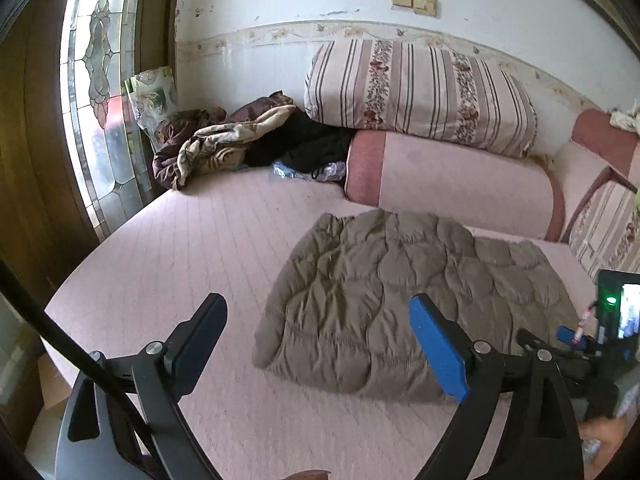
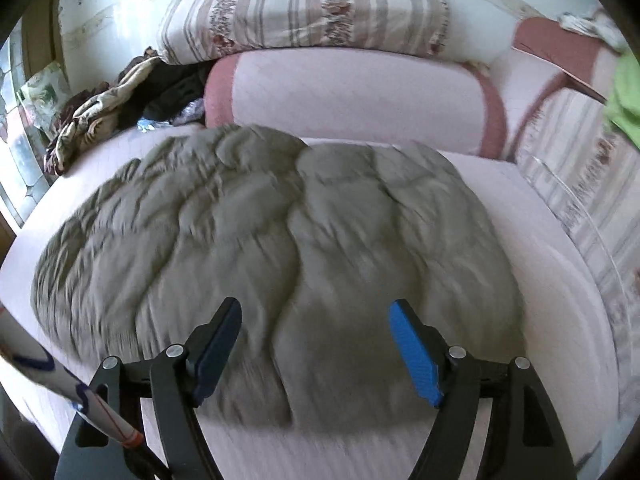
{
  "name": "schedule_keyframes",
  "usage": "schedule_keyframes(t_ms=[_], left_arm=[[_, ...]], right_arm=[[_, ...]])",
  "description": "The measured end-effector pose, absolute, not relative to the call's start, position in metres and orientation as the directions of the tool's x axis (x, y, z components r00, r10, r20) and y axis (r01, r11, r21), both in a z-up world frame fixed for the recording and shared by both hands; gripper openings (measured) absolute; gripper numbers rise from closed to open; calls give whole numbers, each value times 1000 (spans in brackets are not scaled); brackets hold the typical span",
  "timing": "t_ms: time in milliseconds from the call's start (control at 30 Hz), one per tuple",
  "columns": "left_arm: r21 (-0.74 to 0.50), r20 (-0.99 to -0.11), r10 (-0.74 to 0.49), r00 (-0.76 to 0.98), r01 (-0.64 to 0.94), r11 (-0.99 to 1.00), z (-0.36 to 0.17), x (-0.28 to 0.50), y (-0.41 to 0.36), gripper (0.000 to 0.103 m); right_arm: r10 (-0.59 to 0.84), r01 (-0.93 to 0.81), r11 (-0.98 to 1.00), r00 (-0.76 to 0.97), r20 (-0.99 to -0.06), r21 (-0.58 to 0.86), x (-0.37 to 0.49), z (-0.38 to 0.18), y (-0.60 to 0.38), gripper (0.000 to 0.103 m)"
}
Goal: Fold large clothes
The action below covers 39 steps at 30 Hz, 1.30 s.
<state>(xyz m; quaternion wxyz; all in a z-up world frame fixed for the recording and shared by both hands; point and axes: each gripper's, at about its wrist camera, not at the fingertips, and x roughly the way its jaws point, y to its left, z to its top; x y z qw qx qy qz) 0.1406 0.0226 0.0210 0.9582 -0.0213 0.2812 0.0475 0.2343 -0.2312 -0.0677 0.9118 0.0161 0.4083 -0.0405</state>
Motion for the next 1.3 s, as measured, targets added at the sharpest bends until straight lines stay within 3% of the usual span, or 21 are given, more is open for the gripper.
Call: schedule_keyframes(t_ms=[500, 1300], left_arm=[[35, -644, 75, 761, -68, 997, -24, 82, 12, 92], [80, -646, 80, 759, -37, 996, -25, 45, -10, 92]], right_arm=[[-199, 201, 976, 664, -720, -84, 109, -54, -236, 82], [-253, 218, 966, 674, -694, -140, 54, -45, -219, 84]])
